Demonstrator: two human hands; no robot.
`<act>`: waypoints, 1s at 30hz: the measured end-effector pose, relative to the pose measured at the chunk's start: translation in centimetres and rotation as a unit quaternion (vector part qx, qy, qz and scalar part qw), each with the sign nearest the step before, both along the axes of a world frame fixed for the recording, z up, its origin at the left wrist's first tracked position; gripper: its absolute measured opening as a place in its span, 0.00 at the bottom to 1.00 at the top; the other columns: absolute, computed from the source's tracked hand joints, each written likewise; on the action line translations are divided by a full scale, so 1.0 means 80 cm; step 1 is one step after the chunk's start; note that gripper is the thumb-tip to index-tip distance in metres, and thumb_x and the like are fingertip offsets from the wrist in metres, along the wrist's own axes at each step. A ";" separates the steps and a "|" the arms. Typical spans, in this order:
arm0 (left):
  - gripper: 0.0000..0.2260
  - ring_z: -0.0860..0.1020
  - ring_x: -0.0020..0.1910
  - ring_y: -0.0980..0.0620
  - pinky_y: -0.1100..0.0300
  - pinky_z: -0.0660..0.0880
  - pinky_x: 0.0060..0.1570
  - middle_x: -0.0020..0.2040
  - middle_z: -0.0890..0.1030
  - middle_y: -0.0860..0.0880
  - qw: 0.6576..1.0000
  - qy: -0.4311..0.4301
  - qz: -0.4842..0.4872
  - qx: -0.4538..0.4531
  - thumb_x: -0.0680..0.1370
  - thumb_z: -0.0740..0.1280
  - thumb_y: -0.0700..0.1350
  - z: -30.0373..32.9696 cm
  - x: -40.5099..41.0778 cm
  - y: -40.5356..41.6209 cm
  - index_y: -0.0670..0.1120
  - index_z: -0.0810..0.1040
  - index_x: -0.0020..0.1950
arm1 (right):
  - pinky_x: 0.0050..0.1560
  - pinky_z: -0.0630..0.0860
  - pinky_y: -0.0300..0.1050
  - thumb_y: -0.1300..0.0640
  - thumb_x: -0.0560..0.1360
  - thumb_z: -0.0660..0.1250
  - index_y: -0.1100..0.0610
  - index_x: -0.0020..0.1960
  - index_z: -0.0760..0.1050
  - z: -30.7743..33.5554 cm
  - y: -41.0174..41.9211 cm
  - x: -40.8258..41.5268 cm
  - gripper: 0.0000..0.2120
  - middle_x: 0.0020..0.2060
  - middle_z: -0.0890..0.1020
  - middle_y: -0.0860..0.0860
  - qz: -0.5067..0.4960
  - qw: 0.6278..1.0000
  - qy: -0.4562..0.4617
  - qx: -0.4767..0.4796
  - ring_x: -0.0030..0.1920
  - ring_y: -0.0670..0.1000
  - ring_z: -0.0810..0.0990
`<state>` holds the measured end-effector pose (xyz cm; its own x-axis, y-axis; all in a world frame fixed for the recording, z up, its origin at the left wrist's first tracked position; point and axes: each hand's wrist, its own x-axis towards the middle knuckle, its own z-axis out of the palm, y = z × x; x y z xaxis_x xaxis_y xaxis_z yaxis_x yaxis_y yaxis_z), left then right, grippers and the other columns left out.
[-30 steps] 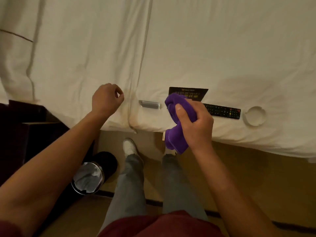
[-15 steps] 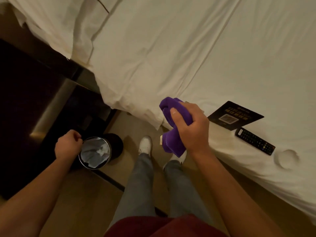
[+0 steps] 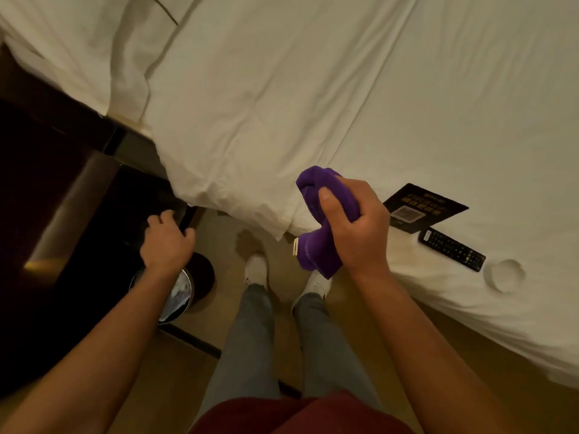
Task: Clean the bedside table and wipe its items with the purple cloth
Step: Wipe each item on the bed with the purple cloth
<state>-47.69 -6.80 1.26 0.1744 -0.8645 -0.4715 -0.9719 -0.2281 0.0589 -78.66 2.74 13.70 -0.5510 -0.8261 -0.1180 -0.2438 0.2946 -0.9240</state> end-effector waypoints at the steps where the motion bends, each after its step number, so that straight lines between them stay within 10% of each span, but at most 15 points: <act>1: 0.24 0.75 0.60 0.33 0.41 0.76 0.49 0.65 0.70 0.37 0.999 0.024 -0.026 -0.036 0.77 0.66 0.50 0.013 -0.031 -0.005 0.43 0.68 0.70 | 0.47 0.76 0.32 0.44 0.78 0.67 0.53 0.57 0.81 0.006 0.002 -0.009 0.15 0.50 0.84 0.48 -0.016 1.000 0.002 -0.009 0.48 0.45 0.82; 14: 0.16 0.76 0.62 0.47 0.58 0.73 0.60 0.66 0.76 0.47 0.864 0.349 -0.345 -0.116 0.80 0.67 0.52 0.109 -0.361 0.017 0.48 0.77 0.66 | 0.50 0.76 0.33 0.46 0.79 0.68 0.46 0.57 0.78 0.038 0.100 -0.121 0.09 0.50 0.81 0.42 -0.228 0.970 0.051 -0.059 0.49 0.41 0.81; 21: 0.23 0.72 0.69 0.47 0.52 0.70 0.68 0.70 0.77 0.48 0.830 0.334 -0.447 -0.017 0.80 0.67 0.56 0.077 -0.456 0.049 0.49 0.72 0.73 | 0.50 0.77 0.33 0.43 0.78 0.67 0.33 0.53 0.74 0.017 0.154 -0.162 0.06 0.51 0.81 0.42 -0.300 0.952 0.053 -0.026 0.50 0.39 0.81; 30: 0.13 0.82 0.52 0.48 0.56 0.76 0.49 0.54 0.85 0.48 0.835 0.275 -0.476 -0.006 0.82 0.65 0.51 0.063 -0.500 0.043 0.48 0.82 0.61 | 0.51 0.78 0.33 0.38 0.76 0.65 0.43 0.59 0.77 -0.017 0.184 -0.183 0.15 0.53 0.82 0.43 -0.335 0.942 0.015 0.016 0.52 0.41 0.81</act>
<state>-87.67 -3.34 6.26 -0.8353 -0.4927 -0.2441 -0.5374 0.6374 0.5523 -93.27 17.44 12.34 -0.9507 -0.2883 -0.1141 -0.0183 0.4194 -0.9076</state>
